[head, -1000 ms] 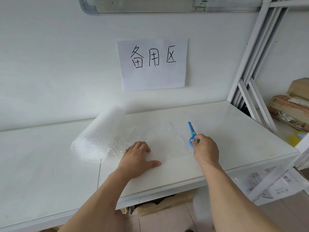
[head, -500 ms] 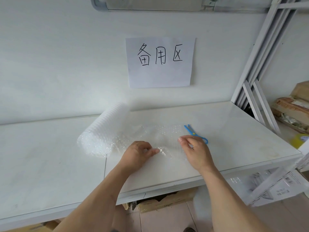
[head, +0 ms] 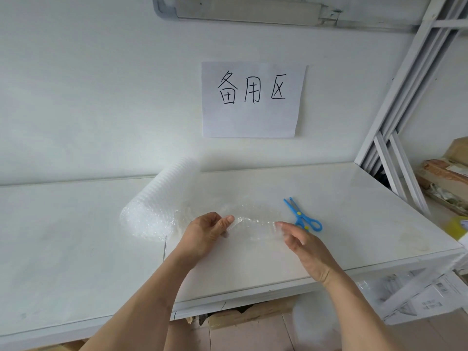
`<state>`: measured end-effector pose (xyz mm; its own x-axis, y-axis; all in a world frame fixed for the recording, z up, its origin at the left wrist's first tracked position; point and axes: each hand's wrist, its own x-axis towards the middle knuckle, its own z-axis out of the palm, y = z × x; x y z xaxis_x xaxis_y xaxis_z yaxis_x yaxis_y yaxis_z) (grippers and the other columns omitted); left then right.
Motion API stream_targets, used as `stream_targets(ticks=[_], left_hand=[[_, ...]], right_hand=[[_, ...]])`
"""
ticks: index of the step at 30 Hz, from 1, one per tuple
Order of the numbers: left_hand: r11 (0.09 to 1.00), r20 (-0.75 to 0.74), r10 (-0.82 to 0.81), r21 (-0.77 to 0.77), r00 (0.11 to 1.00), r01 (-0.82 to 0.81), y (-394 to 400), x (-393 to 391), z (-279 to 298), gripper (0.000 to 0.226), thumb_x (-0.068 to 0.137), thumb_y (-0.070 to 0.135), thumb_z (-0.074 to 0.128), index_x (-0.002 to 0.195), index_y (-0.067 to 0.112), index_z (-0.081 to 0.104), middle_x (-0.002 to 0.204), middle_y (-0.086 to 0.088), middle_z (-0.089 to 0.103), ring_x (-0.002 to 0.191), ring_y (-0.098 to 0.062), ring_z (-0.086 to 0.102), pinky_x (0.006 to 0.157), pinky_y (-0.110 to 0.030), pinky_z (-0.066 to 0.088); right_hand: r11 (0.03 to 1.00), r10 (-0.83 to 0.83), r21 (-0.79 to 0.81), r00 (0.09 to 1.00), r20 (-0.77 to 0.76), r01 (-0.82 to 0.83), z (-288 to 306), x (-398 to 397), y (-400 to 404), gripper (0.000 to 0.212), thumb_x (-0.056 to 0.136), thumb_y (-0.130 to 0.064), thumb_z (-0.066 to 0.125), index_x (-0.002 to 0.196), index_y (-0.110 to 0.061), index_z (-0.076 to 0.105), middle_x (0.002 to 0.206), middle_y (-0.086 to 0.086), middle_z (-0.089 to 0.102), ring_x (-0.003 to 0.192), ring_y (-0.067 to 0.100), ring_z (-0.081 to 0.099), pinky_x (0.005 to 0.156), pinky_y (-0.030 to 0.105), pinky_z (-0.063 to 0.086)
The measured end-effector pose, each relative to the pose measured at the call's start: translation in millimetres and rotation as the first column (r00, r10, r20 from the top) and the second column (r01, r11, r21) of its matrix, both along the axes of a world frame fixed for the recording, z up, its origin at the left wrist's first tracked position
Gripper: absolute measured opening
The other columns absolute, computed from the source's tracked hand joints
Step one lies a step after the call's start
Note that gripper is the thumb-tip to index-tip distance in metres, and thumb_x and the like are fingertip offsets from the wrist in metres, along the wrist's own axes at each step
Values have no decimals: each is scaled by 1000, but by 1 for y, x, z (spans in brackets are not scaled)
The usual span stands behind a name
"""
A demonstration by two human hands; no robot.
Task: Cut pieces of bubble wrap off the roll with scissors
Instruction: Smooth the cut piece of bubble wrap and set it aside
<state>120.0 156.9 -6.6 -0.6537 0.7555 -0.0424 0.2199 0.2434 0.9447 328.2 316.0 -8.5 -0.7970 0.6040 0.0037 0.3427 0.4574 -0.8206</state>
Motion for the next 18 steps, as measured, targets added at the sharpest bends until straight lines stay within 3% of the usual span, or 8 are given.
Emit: stream_targets(ticks=[1, 3, 5, 8, 10, 13, 15, 18], left_hand=[[1000, 11, 17, 4, 1000, -17, 1, 0, 0, 52, 85, 57, 61, 82, 5, 63, 76, 3, 73, 70, -12, 55, 67, -25, 38], [999, 24, 35, 11, 999, -36, 4, 0, 1, 54, 84, 59, 61, 85, 5, 62, 75, 3, 73, 75, -13, 61, 72, -24, 41], [1000, 26, 11, 23, 1000, -11, 3, 1, 2, 57, 79, 67, 61, 91, 11, 63, 79, 3, 74, 85, -13, 66, 79, -25, 43], [998, 56, -47, 42, 997, 45, -2, 0, 5, 70, 63, 78, 59, 108, 24, 59, 88, 5, 75, 96, -8, 66, 82, -24, 43], [996, 85, -80, 46, 993, 76, -3, -2, 4, 76, 59, 75, 65, 119, 30, 53, 98, 6, 73, 102, -8, 64, 84, -23, 42], [998, 101, -65, 16, 993, 64, 0, -5, 1, 58, 73, 53, 76, 122, 34, 50, 107, 7, 67, 104, -5, 61, 79, -16, 41], [999, 84, -50, 0, 995, 51, 4, -7, -3, 41, 83, 40, 72, 118, 29, 54, 103, 5, 69, 101, -8, 63, 75, -17, 42], [999, 42, -40, -6, 998, 40, 9, -7, -7, 26, 88, 38, 66, 111, 27, 60, 91, 6, 74, 98, -11, 66, 77, -21, 44]], right_hand=[[1000, -7, 0, 1000, 8, 7, -1, 0, 0, 82, 57, -97, 40, 118, -45, 58, 117, -36, 58, 108, -28, 46, 91, 6, 35], [998, -47, 36, 999, 27, 46, -9, -5, 1, 41, 78, -69, 61, 103, -37, 69, 107, -27, 67, 104, -20, 56, 85, 8, 40], [979, -126, 163, 992, 16, 122, -19, -12, 3, 15, 90, -42, 64, 90, -29, 72, 95, -18, 72, 96, -4, 65, 79, 15, 46], [944, -203, 271, 979, 19, 191, -24, -18, 6, 25, 94, -38, 58, 85, -18, 69, 86, -8, 71, 86, 14, 64, 78, 30, 50], [940, -233, 262, 972, 32, 217, -22, -20, 7, 26, 95, -38, 56, 83, -18, 67, 85, -8, 71, 86, 15, 63, 76, 29, 49], [928, -273, 277, 961, 45, 251, -20, -27, 7, 29, 99, -36, 50, 80, -21, 66, 88, -10, 75, 88, 15, 65, 80, 30, 48], [901, -325, 324, 944, 61, 289, -20, -33, 7, 36, 101, -36, 46, 81, -18, 70, 83, -11, 74, 87, 18, 65, 79, 30, 44], [834, -410, 433, 909, 72, 342, -27, -39, 9, 45, 101, -40, 42, 79, -14, 71, 79, -3, 74, 86, 26, 65, 77, 33, 45]])
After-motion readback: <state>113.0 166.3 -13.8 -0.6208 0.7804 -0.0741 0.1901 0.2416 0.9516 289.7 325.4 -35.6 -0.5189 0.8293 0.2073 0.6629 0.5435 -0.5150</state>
